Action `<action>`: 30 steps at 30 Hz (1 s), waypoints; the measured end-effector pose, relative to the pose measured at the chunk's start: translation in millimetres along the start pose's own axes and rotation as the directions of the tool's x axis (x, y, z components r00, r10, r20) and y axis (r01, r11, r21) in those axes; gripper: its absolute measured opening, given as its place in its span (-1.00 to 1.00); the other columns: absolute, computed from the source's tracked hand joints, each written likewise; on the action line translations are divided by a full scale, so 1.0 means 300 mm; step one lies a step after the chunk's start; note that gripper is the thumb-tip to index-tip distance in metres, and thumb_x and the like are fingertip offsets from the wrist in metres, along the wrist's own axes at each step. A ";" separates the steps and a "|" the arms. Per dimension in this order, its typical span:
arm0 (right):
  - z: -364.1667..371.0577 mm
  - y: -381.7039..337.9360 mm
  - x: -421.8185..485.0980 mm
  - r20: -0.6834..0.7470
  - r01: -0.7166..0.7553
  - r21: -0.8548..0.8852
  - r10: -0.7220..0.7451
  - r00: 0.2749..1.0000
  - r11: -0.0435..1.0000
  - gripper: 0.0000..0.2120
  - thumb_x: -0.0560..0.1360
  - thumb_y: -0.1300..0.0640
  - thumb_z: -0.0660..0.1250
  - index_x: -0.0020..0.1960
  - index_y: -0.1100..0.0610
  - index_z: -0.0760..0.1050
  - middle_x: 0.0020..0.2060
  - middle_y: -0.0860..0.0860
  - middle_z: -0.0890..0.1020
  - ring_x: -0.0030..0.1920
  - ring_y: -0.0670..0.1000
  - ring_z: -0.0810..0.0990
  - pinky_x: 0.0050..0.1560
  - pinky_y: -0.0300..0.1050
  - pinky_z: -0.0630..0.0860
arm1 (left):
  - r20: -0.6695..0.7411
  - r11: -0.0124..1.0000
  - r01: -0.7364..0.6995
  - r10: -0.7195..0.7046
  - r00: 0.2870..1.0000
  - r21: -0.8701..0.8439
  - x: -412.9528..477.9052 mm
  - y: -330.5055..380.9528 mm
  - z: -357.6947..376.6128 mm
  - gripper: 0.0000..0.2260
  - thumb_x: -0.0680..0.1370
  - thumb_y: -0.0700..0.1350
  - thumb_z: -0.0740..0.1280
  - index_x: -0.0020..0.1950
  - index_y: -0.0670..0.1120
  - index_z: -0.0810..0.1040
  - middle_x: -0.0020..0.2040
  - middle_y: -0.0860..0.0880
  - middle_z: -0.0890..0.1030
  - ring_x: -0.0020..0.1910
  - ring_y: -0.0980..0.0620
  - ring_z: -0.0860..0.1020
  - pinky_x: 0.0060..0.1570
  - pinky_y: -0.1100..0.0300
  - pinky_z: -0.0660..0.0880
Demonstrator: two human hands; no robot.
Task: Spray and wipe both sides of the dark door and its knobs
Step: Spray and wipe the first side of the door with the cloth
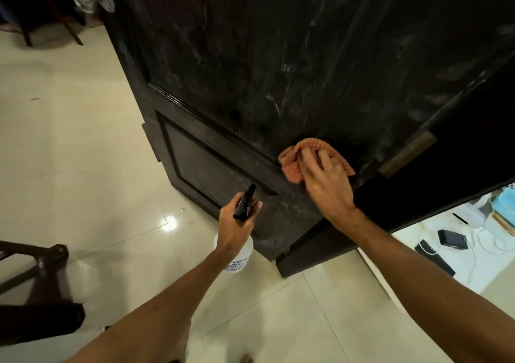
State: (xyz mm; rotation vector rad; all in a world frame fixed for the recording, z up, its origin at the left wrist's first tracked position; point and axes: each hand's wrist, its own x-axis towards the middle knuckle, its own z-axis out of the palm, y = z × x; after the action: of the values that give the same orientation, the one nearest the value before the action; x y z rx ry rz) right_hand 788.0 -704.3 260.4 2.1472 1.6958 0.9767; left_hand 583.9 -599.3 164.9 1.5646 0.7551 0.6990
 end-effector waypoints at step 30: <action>0.270 -0.325 0.268 0.302 0.418 -0.020 -0.393 0.869 0.908 -0.47 0.63 0.18 -0.01 0.58 0.23 0.27 0.59 0.21 0.24 0.57 0.23 0.22 0.57 0.14 0.23 | -0.052 0.999 -0.008 0.005 0.999 -0.049 0.285 -0.172 -0.264 -0.83 0.57 0.05 0.46 0.07 0.00 0.59 -0.19 0.02 0.63 -0.18 -0.05 0.61 -0.15 0.03 0.63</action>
State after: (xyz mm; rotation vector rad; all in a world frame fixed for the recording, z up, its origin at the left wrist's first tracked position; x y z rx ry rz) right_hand 772.1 -583.1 173.5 1.6746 1.8109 0.5690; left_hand 569.0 -479.3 124.5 1.5095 0.7661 0.7600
